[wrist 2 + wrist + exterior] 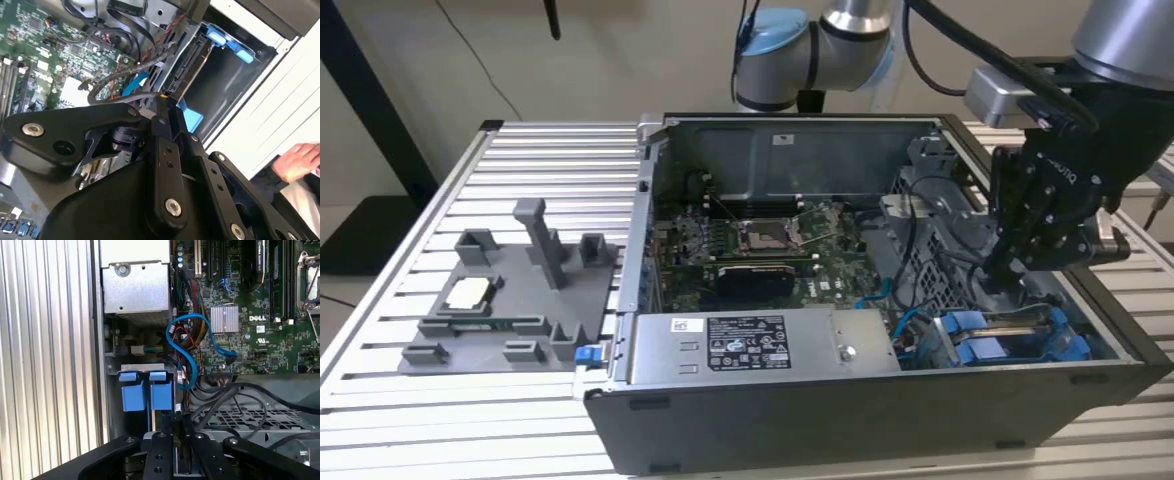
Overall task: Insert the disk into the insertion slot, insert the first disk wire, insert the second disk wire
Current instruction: 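Insert the first disk wire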
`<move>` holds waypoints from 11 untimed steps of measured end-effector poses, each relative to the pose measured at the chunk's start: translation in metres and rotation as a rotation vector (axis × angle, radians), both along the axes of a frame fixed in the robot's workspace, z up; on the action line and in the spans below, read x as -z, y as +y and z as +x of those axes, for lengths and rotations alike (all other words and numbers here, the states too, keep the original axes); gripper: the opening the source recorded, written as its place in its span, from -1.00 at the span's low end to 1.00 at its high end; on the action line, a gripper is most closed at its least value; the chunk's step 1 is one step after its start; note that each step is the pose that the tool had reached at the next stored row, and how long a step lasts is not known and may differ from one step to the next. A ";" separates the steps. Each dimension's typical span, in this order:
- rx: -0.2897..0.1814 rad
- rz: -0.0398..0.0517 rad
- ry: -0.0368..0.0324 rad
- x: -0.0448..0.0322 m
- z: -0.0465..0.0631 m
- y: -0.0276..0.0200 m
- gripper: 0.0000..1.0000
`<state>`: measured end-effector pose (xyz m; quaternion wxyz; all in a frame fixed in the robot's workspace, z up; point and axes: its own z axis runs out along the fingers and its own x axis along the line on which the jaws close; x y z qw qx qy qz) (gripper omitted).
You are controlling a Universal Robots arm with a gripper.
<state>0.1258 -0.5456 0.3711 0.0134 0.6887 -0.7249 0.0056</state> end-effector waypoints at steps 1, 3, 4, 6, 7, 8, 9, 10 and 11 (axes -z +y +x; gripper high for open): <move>0.000 0.0136 0.0000 0.0001 0.001 -0.0008 -0.62; 0.000 0.0572 0.0001 0.0007 0.004 -0.0037 -0.62; 0.000 0.0672 0.0001 0.0009 0.005 -0.0045 -0.62; 0.000 0.0809 0.0001 0.0011 0.008 -0.0056 -0.62; 0.000 0.0821 0.0001 0.0012 0.009 -0.0058 -0.62; 0.000 0.0821 0.0001 0.0012 0.009 -0.0058 -0.62; 0.000 0.0821 0.0001 0.0012 0.009 -0.0058 -0.62; 0.000 0.0821 0.0001 0.0012 0.009 -0.0058 -0.62; 0.000 0.0822 0.0001 0.0012 0.009 -0.0058 -0.62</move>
